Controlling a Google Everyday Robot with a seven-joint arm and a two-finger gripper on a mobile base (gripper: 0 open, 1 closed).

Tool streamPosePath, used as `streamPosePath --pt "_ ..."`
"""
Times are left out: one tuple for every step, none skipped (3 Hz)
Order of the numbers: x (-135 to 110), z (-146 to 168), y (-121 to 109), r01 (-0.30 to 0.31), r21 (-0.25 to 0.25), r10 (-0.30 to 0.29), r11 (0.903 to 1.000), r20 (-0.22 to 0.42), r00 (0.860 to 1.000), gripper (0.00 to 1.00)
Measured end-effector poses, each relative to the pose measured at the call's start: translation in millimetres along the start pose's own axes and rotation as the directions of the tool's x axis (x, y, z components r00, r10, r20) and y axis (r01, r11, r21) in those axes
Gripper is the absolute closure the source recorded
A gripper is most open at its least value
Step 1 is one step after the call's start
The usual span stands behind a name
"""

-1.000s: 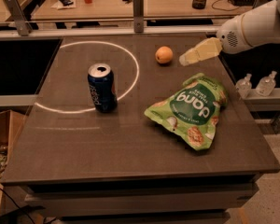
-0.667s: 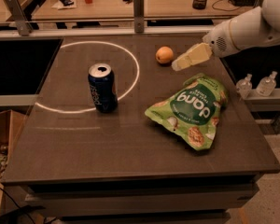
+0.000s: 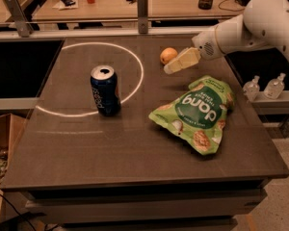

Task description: Pick orange

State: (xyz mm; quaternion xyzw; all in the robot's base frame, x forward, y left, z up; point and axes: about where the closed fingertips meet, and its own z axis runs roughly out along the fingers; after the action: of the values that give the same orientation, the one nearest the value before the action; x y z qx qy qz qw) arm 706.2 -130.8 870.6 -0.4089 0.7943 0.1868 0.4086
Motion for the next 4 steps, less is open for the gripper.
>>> streamPosePath --pt "-16.1 44.0 -14.6 0.005 -0.008 -0.005 1.0 0.03 1.0 0.0" --pt "-13.2 51.7 -18.5 0.009 -0.008 -0.009 0.9999 0.019 1.0 0.0" --pt "-7.3 52.4 -22.6 0.014 -0.007 -0.014 0.9999 0.004 1.0 0.0" --pt "-4.7 53.2 -22.5 0.017 -0.006 -0.017 0.9998 -0.005 1.0 0.14"
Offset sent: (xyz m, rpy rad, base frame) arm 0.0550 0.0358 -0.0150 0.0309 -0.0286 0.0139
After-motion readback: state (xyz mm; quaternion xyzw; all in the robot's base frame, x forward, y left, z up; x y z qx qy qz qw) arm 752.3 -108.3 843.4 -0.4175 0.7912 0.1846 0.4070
